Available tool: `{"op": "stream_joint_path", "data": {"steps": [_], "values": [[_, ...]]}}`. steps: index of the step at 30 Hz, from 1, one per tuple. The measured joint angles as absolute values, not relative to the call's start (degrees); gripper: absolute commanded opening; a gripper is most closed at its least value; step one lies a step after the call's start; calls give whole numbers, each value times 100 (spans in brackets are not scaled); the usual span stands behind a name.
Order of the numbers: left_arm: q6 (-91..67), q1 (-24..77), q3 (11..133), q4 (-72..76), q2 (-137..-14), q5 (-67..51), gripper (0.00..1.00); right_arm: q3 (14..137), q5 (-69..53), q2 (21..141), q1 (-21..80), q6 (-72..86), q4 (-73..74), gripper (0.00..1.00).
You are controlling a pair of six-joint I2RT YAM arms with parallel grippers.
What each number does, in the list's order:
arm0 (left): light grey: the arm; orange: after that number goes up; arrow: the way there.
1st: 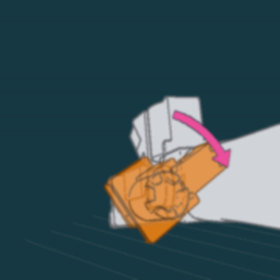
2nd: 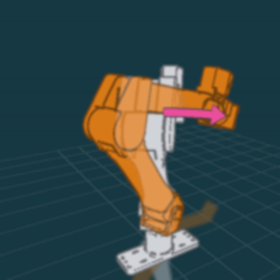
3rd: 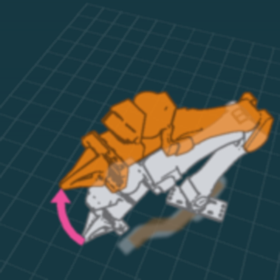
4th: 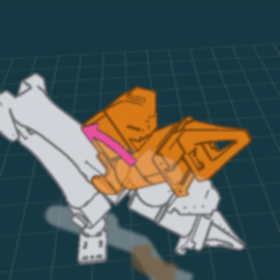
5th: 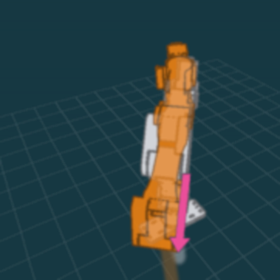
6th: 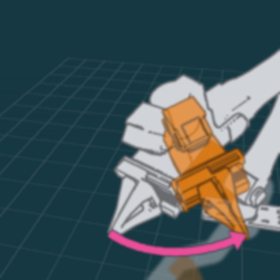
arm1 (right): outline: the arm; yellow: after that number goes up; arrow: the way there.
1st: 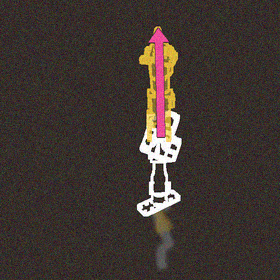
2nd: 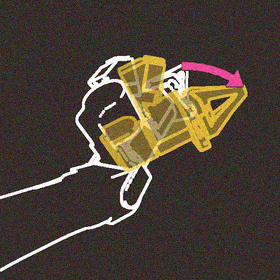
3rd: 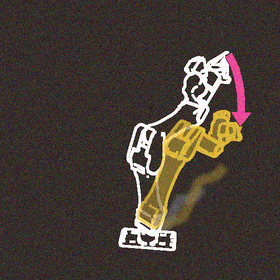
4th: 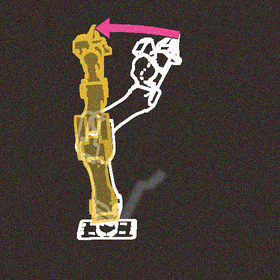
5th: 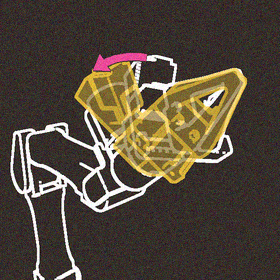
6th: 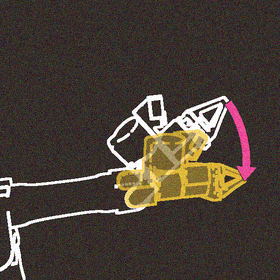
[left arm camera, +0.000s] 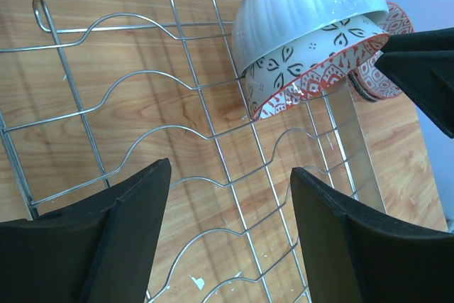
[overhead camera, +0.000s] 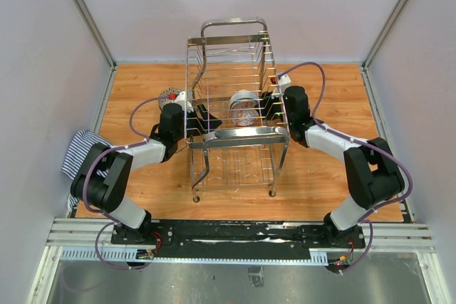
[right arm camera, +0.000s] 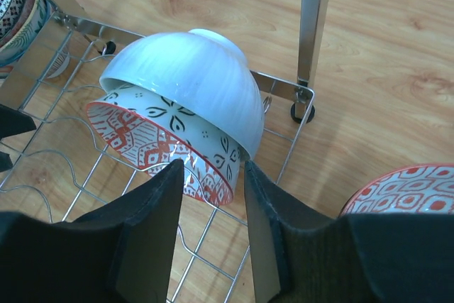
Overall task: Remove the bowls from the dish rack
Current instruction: Pick up the bowl from the dish rack.
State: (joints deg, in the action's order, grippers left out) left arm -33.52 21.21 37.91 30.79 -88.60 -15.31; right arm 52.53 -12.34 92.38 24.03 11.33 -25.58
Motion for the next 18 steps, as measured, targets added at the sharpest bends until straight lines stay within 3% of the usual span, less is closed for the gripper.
{"op": "stream_joint_path", "data": {"steps": [18], "values": [[-3389,2121,3496,3166,-8650,-1245,73,5199,-1170,9415,2477,1002,-2867,37]]}}
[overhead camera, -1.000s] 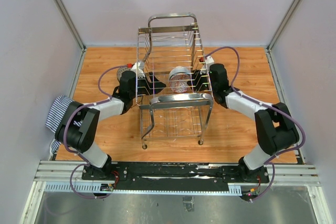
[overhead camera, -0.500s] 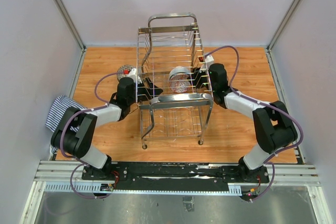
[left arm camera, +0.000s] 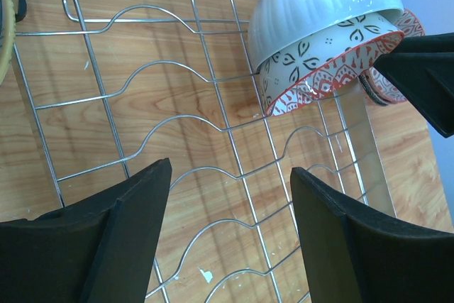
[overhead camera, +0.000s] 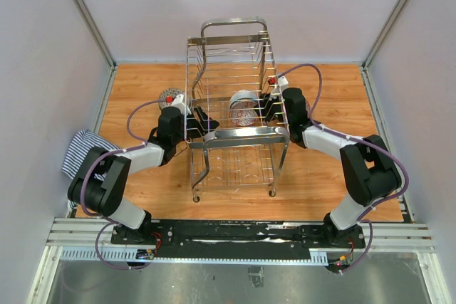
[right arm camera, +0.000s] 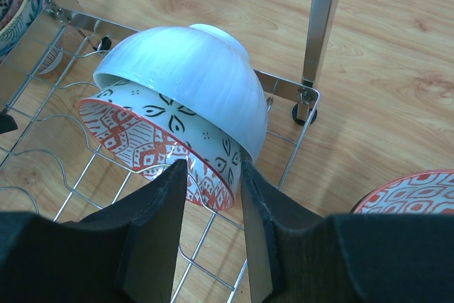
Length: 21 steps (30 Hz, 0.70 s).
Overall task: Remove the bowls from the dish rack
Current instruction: Pick up the bowl from the dish rack.
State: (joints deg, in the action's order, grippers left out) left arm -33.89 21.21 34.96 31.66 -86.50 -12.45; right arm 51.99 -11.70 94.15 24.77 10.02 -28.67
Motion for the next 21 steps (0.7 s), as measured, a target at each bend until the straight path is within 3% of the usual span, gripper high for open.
{"op": "stream_joint_path", "data": {"steps": [9,21], "values": [[-3387,2121,3404,3168,-8554,-1160,73,5199,-1041,9489,2606,950,-2908,35],[-3389,2121,3334,3306,-8554,-1138,72,5199,-849,9682,2617,869,-3214,23]]}}
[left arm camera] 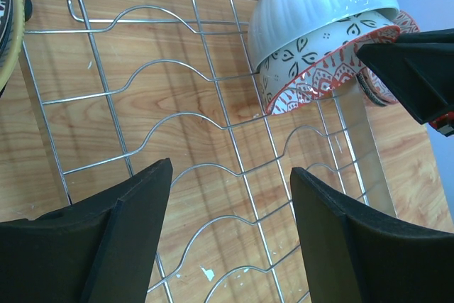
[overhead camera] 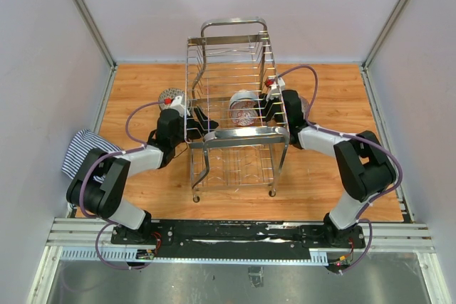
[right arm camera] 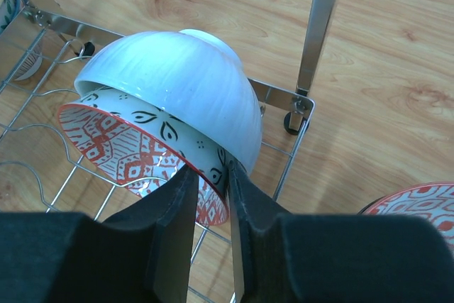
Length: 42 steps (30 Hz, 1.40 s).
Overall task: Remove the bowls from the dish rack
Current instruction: Pick up the bowl from the dish rack.
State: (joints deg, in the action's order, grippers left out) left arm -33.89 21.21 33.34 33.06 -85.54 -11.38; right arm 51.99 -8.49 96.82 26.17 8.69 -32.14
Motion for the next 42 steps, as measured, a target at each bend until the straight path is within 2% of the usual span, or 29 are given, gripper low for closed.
{"op": "stream_joint_path", "data": {"steps": [7,18,24,30,42], "values": [[-3459,2121,3109,3636,-8479,-1118,72,4912,-786,9773,2617,742,-3881,13],[-3540,2121,2950,3898,-8444,-1092,72,4246,-703,10156,2617,709,-5603,10],[-3562,2121,2926,3938,-8436,-1074,72,3986,-635,10396,2626,674,-6394,1],[-3573,2121,2917,3959,-8436,-1057,72,3719,-543,10744,2639,574,-7367,1],[-3586,2121,2912,3972,-8436,-1028,72,3592,-287,11030,2797,106,-8221,1]]}}
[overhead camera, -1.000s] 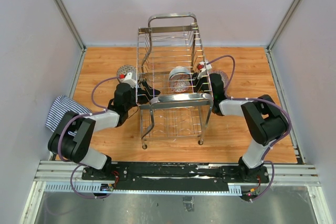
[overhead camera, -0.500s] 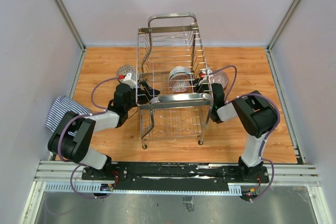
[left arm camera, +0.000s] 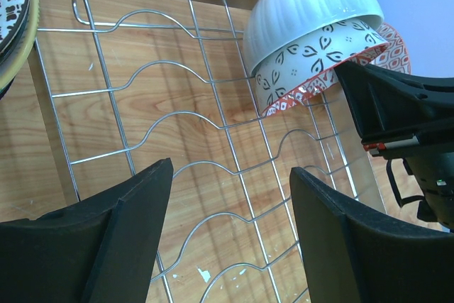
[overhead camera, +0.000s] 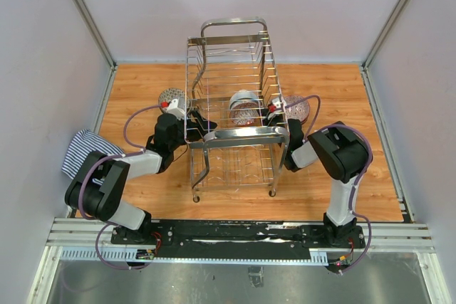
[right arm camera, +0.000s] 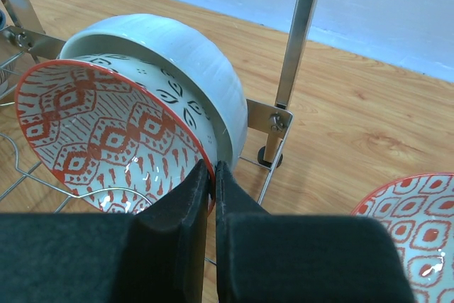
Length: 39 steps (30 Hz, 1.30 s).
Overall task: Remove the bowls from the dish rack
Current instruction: Pick up the bowl from the dish rack.
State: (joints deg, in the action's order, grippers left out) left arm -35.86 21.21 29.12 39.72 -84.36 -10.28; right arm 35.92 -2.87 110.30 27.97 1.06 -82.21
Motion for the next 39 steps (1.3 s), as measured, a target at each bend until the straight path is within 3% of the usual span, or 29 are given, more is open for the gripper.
{"op": "stream_joint_path", "data": {"steps": [39], "values": [[-3588,2121,2851,4091,-8436,-991,72,3780,467,11146,3059,-191,-8488,1]]}}
